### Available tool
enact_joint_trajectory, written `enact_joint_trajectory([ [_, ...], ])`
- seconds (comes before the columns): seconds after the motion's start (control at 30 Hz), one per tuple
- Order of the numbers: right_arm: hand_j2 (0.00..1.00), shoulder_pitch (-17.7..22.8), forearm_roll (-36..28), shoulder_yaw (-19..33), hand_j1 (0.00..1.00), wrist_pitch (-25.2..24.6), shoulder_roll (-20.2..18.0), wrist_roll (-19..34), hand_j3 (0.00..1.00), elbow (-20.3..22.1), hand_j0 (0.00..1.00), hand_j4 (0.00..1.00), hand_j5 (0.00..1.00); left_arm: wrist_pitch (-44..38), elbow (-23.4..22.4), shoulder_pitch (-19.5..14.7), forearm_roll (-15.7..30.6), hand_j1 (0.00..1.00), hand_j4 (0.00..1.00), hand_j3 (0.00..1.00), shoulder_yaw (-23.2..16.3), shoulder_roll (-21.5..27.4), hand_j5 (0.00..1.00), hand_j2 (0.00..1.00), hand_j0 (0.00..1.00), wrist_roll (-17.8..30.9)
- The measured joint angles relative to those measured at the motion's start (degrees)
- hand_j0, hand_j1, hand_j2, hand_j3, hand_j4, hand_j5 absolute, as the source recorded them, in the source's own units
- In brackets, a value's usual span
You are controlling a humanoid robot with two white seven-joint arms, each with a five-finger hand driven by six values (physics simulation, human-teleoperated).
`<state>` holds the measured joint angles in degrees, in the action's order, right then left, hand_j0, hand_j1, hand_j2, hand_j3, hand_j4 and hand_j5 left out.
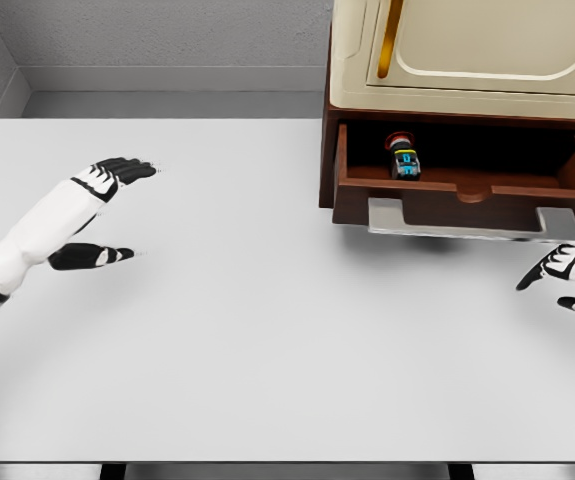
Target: Put the switch into the drawer with left arm, and close the drawer with right arm
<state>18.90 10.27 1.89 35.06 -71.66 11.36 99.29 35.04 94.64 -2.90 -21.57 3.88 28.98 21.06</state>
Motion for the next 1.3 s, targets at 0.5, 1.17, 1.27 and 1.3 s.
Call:
enact_joint_trajectory([
  [0.5,0.66,-1.1,0.0,-0.3,0.66,0.0,0.9,0.2,0.66,-4.5,0.66,0.66,0.66,0.1,-4.1,0.3,1.0,1.00,1.00,1.00,11.3,0.1,1.00,1.00,1.00,11.2],
  [1.17,0.73,-4.1,2.8,-0.7,0.73,0.1,5.2,1.0,0.73,-2.5,0.73,0.73,0.73,0.1,-1.4,0.4,1.0,1.00,1.00,1.00,11.3,-2.4,1.00,1.00,1.00,11.4],
  [1.27,0.73,-5.7,4.6,-0.8,0.73,0.2,6.0,1.2,0.73,-2.5,0.73,0.73,0.73,0.1,-1.4,0.4,0.9,1.00,1.00,1.00,11.3,-2.5,1.00,1.00,1.00,11.4],
  [1.3,0.74,-6.8,6.3,-1.0,0.74,0.4,6.2,1.5,0.74,-2.7,0.74,0.74,0.74,0.1,-1.4,0.4,1.0,1.00,1.00,1.00,11.3,-2.5,1.00,1.00,1.00,11.4],
])
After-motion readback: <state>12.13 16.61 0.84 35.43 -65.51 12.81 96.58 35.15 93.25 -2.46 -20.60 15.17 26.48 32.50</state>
